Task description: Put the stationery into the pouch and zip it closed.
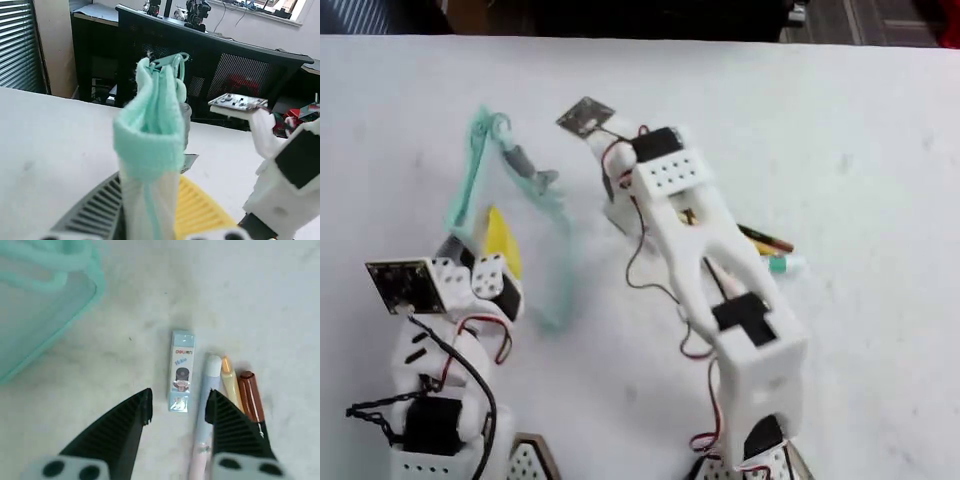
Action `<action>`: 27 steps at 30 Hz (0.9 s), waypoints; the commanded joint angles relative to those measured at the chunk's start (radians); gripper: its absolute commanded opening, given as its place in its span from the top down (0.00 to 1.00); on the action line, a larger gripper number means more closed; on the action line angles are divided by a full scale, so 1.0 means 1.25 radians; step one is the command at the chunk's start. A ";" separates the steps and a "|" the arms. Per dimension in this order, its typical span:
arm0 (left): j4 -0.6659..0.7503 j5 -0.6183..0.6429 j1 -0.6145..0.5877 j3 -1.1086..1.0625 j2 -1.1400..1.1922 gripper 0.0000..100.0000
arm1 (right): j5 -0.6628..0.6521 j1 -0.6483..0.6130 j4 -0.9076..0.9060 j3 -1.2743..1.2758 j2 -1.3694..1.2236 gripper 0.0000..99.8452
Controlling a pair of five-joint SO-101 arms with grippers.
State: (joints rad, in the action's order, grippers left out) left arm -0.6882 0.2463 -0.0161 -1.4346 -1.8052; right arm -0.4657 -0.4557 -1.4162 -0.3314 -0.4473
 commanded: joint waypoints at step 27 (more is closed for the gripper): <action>-0.005 0.007 0.030 0.007 -0.013 0.98 | 0.006 0.082 -0.079 -0.383 -0.289 0.98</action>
State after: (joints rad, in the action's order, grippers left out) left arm -0.6943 0.2463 0.0038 -1.4377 -1.8052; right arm -0.4641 -0.3867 -1.4423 -0.7319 -0.8738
